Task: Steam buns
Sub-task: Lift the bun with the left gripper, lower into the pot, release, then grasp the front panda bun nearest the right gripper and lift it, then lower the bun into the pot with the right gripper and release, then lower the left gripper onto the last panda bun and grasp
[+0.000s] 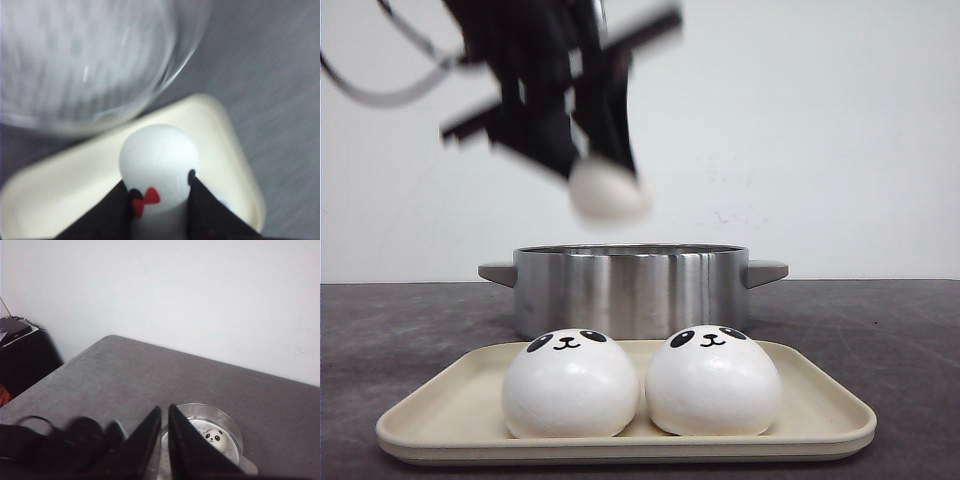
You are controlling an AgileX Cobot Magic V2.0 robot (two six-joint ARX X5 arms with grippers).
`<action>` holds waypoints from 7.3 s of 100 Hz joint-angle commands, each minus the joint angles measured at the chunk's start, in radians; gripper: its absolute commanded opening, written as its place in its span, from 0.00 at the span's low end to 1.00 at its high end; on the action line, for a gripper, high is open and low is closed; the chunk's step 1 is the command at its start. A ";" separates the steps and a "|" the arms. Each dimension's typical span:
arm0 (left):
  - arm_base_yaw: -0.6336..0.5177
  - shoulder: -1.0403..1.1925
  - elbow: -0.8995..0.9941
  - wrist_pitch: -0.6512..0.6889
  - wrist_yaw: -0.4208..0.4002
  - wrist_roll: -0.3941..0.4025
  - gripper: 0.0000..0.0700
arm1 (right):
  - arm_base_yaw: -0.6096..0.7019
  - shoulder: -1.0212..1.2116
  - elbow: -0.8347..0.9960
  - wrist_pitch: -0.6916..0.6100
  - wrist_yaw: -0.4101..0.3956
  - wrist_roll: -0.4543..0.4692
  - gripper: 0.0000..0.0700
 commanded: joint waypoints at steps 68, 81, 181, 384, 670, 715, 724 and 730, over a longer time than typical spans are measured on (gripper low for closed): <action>0.277 0.218 0.195 0.245 -0.017 0.137 0.01 | 0.010 0.045 0.017 0.000 -0.001 -0.045 0.03; 0.300 0.352 0.314 0.181 -0.010 0.150 0.01 | 0.010 0.056 0.017 -0.004 -0.001 -0.042 0.03; 0.329 0.679 0.526 0.067 0.042 0.145 0.93 | 0.010 0.061 0.017 -0.103 -0.001 -0.028 0.03; 0.153 -0.438 0.688 -0.611 0.051 0.228 0.91 | 0.135 0.578 -0.850 0.313 -0.082 0.344 0.02; -0.018 -0.188 -0.167 -0.262 0.012 -0.099 0.91 | -0.121 0.113 -0.151 0.152 -0.150 -0.050 0.02; -0.029 0.163 -0.167 -0.056 0.169 -0.213 0.91 | -0.121 0.018 -0.151 0.024 -0.099 -0.064 0.02; -0.029 0.192 -0.167 -0.054 0.167 -0.214 0.91 | -0.121 0.015 -0.151 0.017 -0.100 -0.064 0.02; -0.029 0.207 -0.167 -0.055 0.160 -0.215 0.91 | -0.121 0.014 -0.151 0.017 -0.100 -0.064 0.02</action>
